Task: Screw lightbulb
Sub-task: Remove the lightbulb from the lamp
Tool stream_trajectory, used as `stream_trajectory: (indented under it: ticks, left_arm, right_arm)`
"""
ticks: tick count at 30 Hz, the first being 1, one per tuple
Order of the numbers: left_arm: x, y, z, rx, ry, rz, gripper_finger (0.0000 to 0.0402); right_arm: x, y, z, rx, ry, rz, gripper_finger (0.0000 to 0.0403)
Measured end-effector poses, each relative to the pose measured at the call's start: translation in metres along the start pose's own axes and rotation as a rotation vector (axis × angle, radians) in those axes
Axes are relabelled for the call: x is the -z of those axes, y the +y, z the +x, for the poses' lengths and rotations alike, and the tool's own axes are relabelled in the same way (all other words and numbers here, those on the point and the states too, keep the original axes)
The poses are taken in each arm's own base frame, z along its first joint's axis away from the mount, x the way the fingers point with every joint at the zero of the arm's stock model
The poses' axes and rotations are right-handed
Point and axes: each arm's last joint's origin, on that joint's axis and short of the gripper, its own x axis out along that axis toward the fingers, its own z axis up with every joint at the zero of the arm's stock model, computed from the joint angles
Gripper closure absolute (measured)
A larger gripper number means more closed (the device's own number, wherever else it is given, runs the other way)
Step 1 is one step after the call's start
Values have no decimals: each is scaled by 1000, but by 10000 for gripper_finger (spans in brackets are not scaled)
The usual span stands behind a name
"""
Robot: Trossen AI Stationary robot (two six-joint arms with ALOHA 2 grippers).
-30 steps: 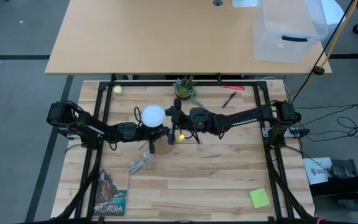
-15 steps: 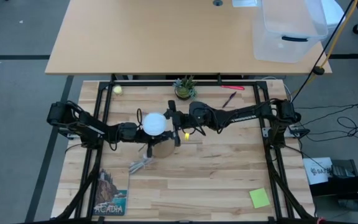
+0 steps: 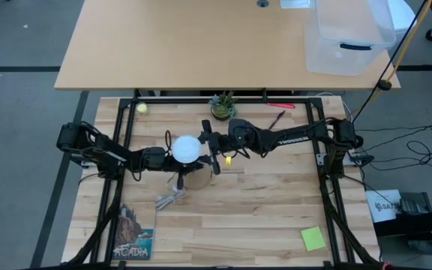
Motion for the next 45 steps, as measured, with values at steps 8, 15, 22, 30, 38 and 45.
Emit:
stream_trajectory:
  ticks: [8,15,22,30,38,45]
  left_arm:
    - [0,-1,0,28,-1,0,379]
    - [0,-2,0,83,-3,1,379]
    - [-1,-3,0,110,-4,1,379]
    - [-5,-4,5,125,-23,4,379]
    - [-4,-2,7,73,-7,-5,379]
    - [-3,-1,7,61,3,-9,379]
  right_arm:
    - [0,1,0,-42,-6,-23,212]
    - [0,1,-1,-132,-22,-53,213]
    - [0,-4,-4,-224,-37,-80,213]
    - [-11,-5,-1,-261,-30,-101,207]
    - [-11,-4,1,-230,-5,-13,155]
    - [-10,-3,0,-231,18,26,109]
